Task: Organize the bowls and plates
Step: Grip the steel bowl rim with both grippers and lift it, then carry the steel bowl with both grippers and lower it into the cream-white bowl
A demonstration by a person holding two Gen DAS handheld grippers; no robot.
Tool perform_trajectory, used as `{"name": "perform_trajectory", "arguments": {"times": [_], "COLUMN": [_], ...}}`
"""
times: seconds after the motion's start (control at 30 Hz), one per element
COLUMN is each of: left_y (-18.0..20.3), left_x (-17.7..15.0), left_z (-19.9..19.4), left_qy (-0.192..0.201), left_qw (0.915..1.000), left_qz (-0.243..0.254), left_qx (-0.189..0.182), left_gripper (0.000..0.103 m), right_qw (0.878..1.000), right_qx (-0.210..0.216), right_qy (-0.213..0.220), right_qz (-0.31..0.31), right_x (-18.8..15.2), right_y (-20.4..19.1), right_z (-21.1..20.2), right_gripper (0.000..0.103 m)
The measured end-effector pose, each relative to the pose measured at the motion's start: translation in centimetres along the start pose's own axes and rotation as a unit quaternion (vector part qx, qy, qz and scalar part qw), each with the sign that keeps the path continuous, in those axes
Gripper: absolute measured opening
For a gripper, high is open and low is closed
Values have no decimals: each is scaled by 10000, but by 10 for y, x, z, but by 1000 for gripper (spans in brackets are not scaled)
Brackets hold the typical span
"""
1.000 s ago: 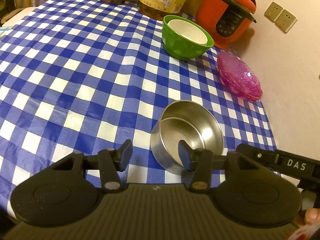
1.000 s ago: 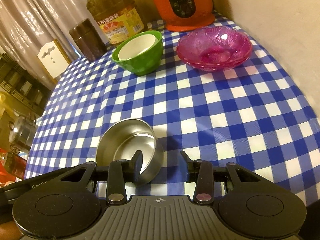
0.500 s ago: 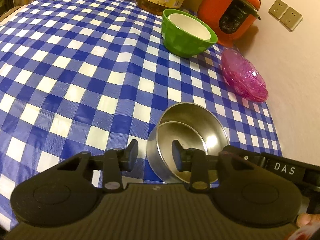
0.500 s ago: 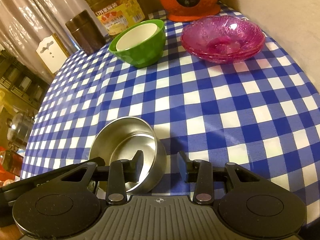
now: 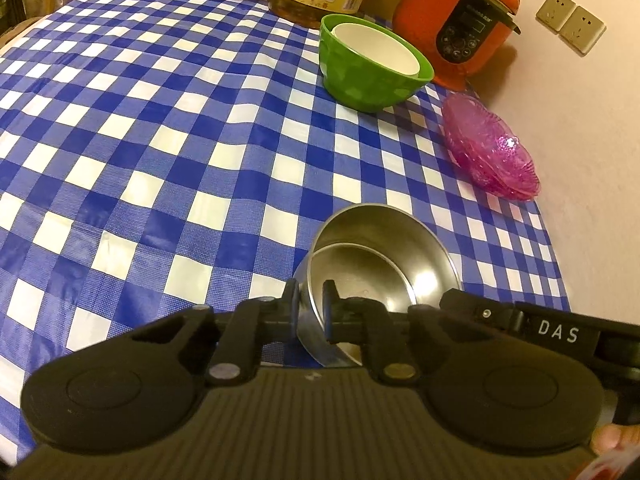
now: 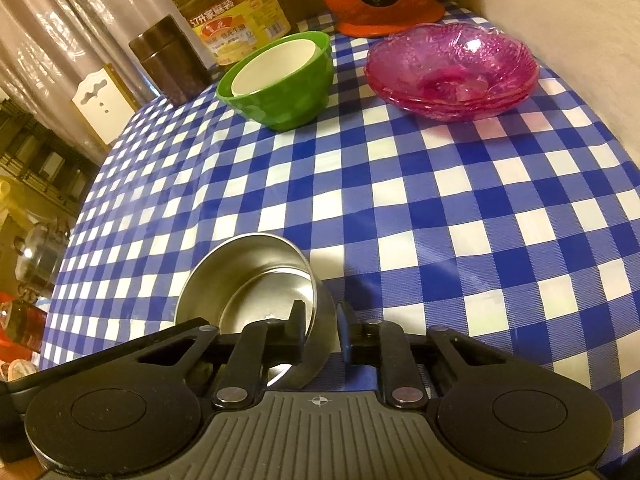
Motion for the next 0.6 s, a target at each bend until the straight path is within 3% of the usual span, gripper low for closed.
{"name": "perform_trajectory", "arguments": {"times": [0.17, 0.6], "left_y": [0, 5], "left_x": [0, 8], "left_z": [-1, -11], "left_qy": [-18, 0], "left_qw": [10000, 9998], "left_qz": [33, 155], "left_qx": [-8, -108], "left_gripper": [10, 9], "right_qw": [10000, 10000], "right_qx": [37, 36], "right_qy": [-12, 43], "right_qz": [-42, -22], "right_x": [0, 4], "right_y": [-3, -2], "right_z": [0, -11], "right_gripper": [7, 7]}}
Point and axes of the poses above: each gripper's, at about its wrist camera, not at the fingertips, and z roughly the way its jaws point, y to its right, x to its top, the point moved 3 cm from there along z, roughly the way its jaws point, and after that the axes turned 5 degrees about y, right-handed, at the moved point
